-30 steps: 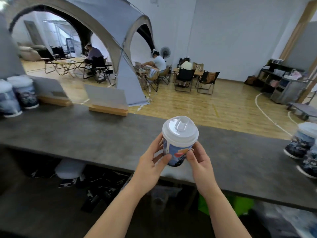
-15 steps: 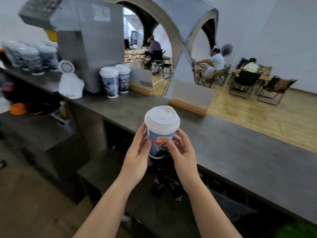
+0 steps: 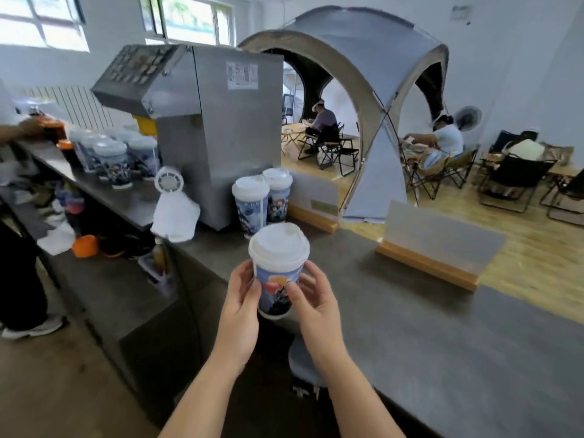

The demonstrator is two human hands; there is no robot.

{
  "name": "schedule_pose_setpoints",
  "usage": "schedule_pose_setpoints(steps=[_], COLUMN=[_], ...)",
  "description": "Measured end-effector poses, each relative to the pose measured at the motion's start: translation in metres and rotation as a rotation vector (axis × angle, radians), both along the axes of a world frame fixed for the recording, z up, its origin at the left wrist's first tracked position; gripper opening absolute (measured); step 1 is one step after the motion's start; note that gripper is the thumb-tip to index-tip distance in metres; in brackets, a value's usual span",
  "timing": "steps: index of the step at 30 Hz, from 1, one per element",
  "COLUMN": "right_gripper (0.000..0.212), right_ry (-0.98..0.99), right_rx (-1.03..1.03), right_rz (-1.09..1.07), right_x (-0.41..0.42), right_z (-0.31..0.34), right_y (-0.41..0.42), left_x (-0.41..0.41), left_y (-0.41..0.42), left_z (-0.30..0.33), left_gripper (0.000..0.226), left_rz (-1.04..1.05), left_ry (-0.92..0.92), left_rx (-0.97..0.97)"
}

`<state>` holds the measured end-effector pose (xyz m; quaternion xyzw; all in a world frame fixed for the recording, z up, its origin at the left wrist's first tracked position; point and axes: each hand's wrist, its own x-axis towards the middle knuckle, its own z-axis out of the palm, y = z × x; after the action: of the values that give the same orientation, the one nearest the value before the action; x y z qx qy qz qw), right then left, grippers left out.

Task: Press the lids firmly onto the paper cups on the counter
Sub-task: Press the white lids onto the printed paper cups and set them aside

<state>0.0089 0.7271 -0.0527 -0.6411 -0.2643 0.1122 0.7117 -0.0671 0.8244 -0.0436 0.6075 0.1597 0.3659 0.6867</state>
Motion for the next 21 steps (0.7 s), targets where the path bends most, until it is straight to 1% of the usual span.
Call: schedule_pose_setpoints(steps=[5, 9, 12, 15, 19, 21], right_gripper=[0.045, 0.045, 0.045, 0.046, 0.046, 0.046], right_ry=[0.026, 0.057, 0.069, 0.073, 0.076, 0.067], right_rx=[-0.036, -0.055, -0.055, -0.065, -0.081, -0.088], right_rz=[0.075, 0.113, 0.107, 0.075, 0.009, -0.024], right_x=[0.043, 0.054, 0.056, 0.059, 0.054, 0.052], right_z=[0.008, 0.007, 0.003, 0.001, -0.003, -0.007], right_y=[0.080, 0.131, 0.157, 0.175, 0.191, 0.197], left_x=[0.044, 0.058, 0.064, 0.069, 0.069, 0.071], left_y=[0.065, 0.109, 0.133, 0.153, 0.174, 0.183], left_z=[-0.002, 0.002, 0.000, -0.004, -0.011, -0.014], left_gripper=[0.032, 0.029, 0.029, 0.031, 0.044, 0.046], left_rz=[0.183, 0.262, 0.265, 0.237, 0.176, 0.157], left_ry=[0.001, -0.001, -0.012, 0.002, 0.017, 0.028], left_rx=[-0.064, -0.111, -0.145, -0.138, -0.129, -0.124])
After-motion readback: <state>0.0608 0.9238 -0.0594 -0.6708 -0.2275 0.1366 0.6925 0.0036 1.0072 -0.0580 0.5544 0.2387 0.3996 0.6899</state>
